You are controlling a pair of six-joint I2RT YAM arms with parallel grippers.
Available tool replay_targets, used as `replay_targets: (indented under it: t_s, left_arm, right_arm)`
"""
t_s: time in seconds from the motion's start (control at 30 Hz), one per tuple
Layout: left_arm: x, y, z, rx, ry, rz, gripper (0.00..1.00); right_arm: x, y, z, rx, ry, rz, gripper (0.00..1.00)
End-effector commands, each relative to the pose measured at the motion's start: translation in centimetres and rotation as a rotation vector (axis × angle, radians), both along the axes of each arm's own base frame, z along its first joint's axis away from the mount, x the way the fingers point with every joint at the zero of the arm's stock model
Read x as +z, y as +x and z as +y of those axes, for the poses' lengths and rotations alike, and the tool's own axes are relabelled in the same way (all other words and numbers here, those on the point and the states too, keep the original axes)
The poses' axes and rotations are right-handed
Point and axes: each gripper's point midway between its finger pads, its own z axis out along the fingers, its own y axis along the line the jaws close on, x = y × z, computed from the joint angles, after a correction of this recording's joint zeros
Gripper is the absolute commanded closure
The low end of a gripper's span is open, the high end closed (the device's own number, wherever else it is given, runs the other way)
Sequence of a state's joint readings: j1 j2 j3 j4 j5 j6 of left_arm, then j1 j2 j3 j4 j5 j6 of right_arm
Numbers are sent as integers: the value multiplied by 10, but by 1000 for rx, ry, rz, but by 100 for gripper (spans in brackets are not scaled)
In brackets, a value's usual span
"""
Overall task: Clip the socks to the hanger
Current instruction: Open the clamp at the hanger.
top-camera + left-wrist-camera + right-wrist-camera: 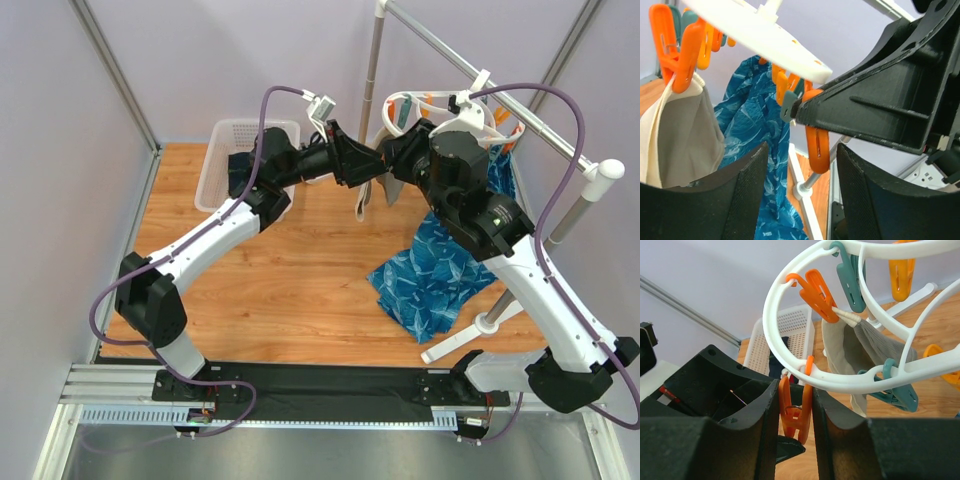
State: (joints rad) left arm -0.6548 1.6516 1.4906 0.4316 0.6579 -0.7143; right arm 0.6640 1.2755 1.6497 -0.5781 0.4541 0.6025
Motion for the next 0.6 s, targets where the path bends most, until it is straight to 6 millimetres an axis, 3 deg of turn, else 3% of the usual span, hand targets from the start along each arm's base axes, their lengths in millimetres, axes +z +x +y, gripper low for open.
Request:
replay_targets:
  t_s: [0.0, 0.2, 0.33, 0.47, 0.5, 0.57]
  left_arm:
    - [32, -8, -2, -24, -62, -55, 40]
    - [31, -5, -9, -15, -19, -42, 65]
    - [27, -7, -12, -13, 3, -37, 74]
    - [28, -8, -13, -5, 11, -43, 100]
    - [24, -7, -14, 15, 27, -32, 100]
    - [24, -6, -12, 64, 61, -81, 100]
  right_arm:
    - [17, -1, -7, -10, 33, -46, 100]
    - [18, -3, -4, 9, 43, -47, 100]
    - [18, -4, -5, 7, 49, -46, 100]
    - [23, -5, -6, 5, 65, -43, 98]
    - [19, -5, -7, -5, 65, -19, 79]
    - [22, -7, -11, -21, 77, -9, 61]
